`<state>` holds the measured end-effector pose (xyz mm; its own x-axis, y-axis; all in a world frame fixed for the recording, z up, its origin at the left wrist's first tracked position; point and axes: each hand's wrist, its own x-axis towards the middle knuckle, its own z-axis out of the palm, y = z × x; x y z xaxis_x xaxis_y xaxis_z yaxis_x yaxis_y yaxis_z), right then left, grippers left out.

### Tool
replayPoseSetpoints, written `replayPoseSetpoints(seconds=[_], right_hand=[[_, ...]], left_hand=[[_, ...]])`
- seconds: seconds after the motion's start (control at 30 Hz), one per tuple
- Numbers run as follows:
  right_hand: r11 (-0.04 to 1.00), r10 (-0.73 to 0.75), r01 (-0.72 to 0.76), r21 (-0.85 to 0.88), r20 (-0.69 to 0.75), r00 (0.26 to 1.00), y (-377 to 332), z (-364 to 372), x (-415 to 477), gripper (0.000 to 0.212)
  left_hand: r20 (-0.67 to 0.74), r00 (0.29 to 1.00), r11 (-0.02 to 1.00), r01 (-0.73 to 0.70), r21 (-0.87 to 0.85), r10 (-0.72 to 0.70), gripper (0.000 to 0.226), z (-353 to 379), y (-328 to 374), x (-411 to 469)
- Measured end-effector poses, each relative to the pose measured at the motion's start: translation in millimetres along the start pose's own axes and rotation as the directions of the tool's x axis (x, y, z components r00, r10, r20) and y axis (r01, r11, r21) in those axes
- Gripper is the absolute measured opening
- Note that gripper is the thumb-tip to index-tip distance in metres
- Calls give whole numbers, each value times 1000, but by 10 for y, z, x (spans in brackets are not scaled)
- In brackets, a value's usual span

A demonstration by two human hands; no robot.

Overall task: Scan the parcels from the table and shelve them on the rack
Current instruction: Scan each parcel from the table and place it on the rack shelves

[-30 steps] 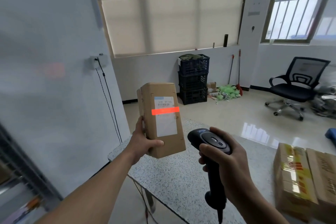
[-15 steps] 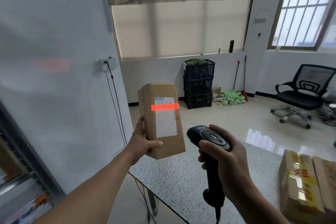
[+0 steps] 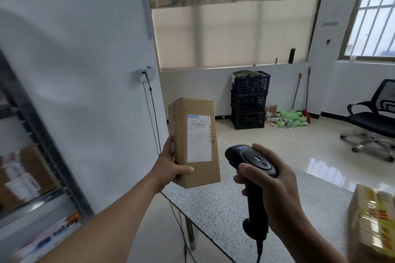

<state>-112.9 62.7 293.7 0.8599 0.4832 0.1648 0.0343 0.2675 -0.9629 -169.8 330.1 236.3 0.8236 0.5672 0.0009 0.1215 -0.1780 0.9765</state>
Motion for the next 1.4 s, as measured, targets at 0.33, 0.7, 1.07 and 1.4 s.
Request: replayPoseSetpoints(seconds=[0.33, 0.7, 1.07, 1.4], right_hand=[[998, 63, -63, -5, 20, 998, 269, 482, -221, 60], [993, 108, -109, -35, -39, 993, 768, 1608, -814, 64], [978, 191, -198, -57, -113, 975, 1426, 3059, -1713, 48], [961, 273, -276, -26, -85, 958, 1740, 3734, -2071, 66]], left_hand=[[-32, 992, 973, 124, 197, -120, 112, -840, -299, -323], [29, 985, 931, 148, 334, -167, 108, -2094, -998, -637], [82, 953, 832, 210, 514, -292, 127, -3699, -1840, -1253], [-15, 921, 694, 305, 652, -390, 131, -4482, -2290, -1872]])
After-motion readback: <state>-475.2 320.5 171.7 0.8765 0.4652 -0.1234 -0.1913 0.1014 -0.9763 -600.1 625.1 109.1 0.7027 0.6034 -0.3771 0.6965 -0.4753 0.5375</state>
